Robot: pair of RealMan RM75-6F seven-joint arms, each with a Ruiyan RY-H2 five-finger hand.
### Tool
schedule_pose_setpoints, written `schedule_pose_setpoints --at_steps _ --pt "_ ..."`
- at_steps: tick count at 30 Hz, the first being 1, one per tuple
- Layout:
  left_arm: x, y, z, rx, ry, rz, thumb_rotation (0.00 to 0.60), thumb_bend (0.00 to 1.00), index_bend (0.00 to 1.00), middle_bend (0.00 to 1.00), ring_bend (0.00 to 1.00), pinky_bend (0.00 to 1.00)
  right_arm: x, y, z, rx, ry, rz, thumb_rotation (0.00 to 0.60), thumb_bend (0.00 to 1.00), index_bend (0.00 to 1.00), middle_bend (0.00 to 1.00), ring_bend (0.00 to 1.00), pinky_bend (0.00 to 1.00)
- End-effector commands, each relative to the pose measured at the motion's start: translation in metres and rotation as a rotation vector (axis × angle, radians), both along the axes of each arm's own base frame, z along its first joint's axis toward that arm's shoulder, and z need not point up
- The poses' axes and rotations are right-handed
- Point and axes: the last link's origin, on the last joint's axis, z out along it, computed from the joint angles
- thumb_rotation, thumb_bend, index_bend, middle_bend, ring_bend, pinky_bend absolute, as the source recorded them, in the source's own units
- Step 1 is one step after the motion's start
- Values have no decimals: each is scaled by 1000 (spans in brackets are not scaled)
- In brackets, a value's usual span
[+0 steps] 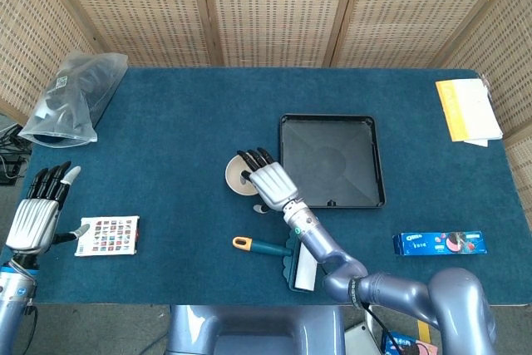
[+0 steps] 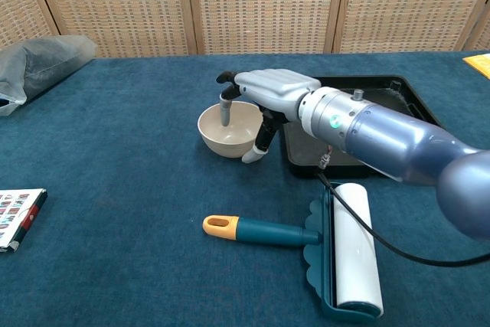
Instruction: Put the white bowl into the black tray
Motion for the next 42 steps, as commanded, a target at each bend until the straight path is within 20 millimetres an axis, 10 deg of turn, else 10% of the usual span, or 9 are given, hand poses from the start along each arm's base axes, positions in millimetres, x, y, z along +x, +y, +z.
schedule_pose_setpoints --at_steps 1,42 --pt "0 0 0 0 2 2 600 62 0 0 0 0 1 -2 -2 5 -4 -6 600 219 450 101 0 67" --pt "-3 4 -3 -13 1 9 600 62 0 0 0 0 -13 -19 -16 15 21 -49 600 538 613 193 6 98"
